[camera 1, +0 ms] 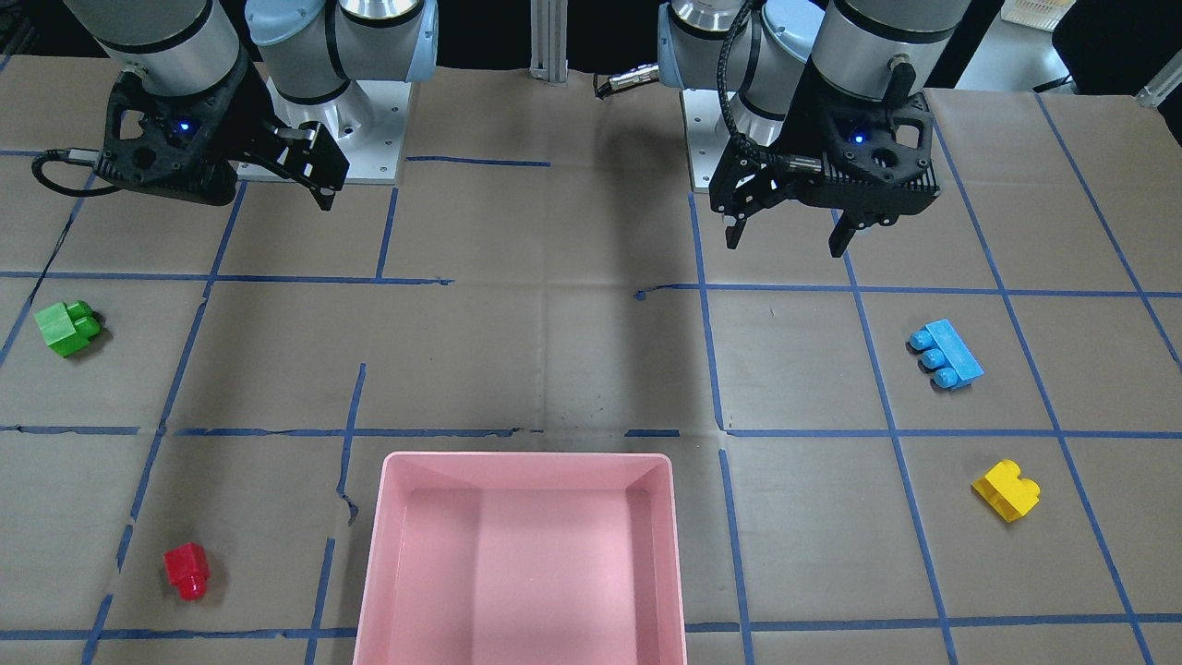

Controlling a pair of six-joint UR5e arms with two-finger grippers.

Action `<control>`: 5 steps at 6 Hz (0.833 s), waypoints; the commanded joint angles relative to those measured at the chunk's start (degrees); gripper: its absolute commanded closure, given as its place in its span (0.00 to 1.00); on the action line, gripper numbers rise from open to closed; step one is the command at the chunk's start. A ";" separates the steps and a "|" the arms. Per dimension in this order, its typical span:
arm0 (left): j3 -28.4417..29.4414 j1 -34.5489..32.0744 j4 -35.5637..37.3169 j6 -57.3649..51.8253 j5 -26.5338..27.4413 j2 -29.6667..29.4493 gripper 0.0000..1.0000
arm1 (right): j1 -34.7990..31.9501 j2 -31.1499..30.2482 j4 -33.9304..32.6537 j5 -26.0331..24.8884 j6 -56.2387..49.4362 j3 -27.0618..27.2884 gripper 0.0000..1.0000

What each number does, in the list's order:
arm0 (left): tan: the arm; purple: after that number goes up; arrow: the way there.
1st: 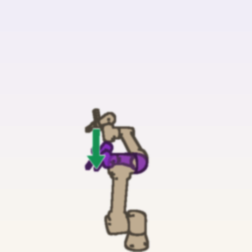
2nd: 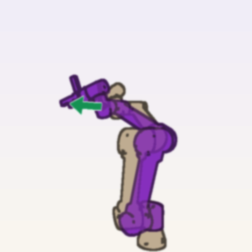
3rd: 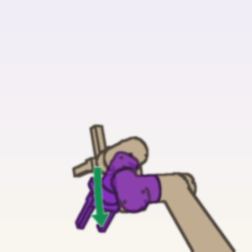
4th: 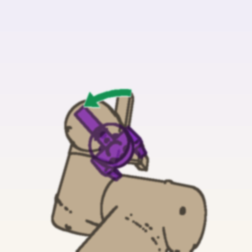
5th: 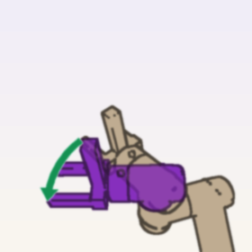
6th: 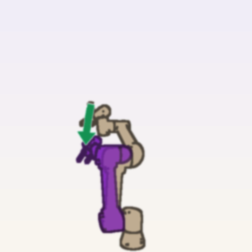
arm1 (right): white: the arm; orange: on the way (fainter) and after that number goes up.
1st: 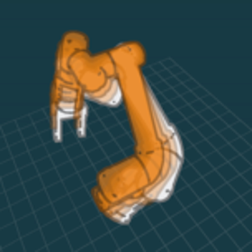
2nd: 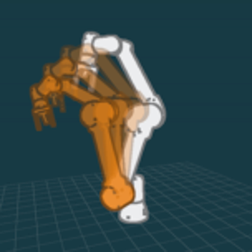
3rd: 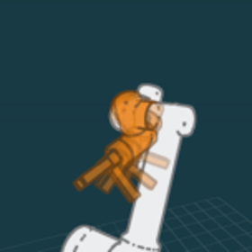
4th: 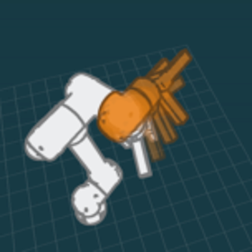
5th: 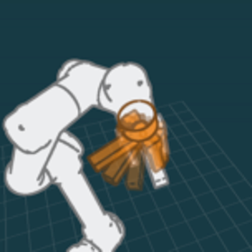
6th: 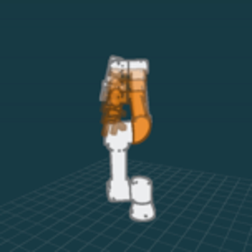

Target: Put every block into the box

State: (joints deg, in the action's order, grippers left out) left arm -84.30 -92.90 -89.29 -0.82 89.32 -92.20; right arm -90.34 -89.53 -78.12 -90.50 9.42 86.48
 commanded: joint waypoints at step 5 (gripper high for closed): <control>-4.72 20.84 -0.18 -7.40 0.42 -0.44 0.00 | 0.34 0.23 -2.30 -0.54 -1.50 -0.08 0.00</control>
State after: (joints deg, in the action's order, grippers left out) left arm -87.49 -79.16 -89.25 -4.88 89.77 -92.39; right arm -90.18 -89.47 -80.26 -90.63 8.17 86.42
